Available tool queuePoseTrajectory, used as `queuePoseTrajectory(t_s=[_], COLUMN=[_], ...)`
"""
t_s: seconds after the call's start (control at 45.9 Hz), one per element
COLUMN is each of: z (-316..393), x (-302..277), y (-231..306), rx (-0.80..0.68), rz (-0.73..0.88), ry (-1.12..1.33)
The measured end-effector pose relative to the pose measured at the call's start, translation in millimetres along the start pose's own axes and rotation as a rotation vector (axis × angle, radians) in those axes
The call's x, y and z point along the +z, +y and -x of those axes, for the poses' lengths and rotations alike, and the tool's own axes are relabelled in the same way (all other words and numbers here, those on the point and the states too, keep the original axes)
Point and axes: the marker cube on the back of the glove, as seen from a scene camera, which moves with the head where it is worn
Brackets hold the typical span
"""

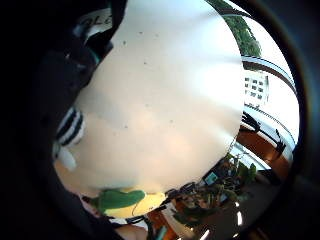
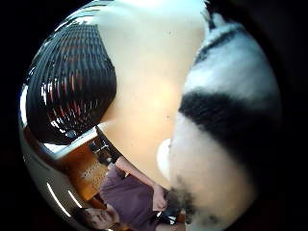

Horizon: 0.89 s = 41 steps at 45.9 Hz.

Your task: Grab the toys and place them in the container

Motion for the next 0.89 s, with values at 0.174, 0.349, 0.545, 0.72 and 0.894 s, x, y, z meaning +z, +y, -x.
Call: queuePoseTrajectory(t_s=[0.174, 0.349, 0.545, 0.72, 0.894], z=[10, 28, 62, 123, 179], x=[-9, -80, -194, -269, -288], y=[-10, -2, 29, 48, 46], rx=[-0.048, -0.021, -0.038, -0.084, -0.263], rz=[-0.125, -0.151, -0.259, -0.344, -0.356], ry=[-0.116, -0.120, -0.037, 0.007, 0.022])
